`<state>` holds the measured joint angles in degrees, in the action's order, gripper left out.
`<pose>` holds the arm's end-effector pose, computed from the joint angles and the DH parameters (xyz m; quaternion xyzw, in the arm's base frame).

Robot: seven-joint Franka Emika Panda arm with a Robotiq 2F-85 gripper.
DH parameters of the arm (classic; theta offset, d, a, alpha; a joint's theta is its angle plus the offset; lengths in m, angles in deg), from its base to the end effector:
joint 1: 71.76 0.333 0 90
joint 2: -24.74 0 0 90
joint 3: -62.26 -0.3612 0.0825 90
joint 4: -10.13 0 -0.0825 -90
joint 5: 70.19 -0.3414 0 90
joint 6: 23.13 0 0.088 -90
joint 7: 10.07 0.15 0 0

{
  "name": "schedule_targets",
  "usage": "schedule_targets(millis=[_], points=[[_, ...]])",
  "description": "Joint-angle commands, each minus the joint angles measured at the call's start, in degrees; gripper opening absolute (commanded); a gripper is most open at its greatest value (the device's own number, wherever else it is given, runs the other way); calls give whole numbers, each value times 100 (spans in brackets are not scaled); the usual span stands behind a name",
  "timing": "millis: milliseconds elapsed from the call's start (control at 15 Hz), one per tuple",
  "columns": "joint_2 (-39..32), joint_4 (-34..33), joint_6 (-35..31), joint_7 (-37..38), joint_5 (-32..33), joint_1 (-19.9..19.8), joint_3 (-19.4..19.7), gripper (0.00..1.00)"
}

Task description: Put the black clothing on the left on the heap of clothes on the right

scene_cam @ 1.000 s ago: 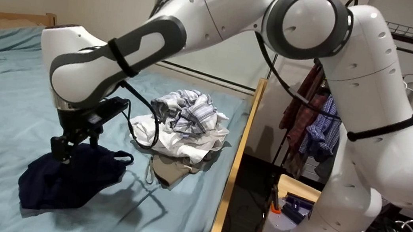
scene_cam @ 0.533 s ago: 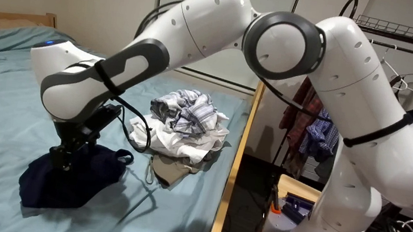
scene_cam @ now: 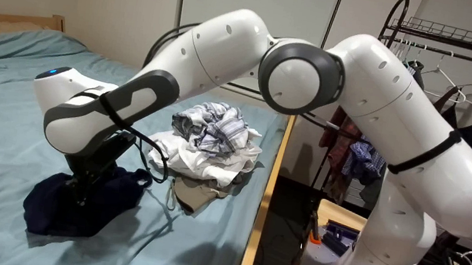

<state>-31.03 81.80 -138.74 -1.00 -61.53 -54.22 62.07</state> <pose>0.6926 0.2055 0.1619 0.9862 0.1137 -0.0854 0.0850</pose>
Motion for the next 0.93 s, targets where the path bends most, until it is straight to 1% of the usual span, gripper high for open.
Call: schedule_targets(millis=[0, 67, 200, 333, 600, 667, 800, 867], points=[[-420, -672, 388, -36, 92, -19, 28, 87], [-468, -757, 426, -58, 86, -24, 24, 73], [-494, -849, 425, -122, 39, -62, -17, 60], [-459, -853, 372, -185, 6, -94, -55, 45], [-369, -791, 252, -338, -71, -184, -149, 21], [-357, -776, 196, -452, -105, -232, -205, 14], [-330, -741, 141, -594, -154, -299, -276, 7], [-304, -707, 108, -668, -189, -340, -314, 7]])
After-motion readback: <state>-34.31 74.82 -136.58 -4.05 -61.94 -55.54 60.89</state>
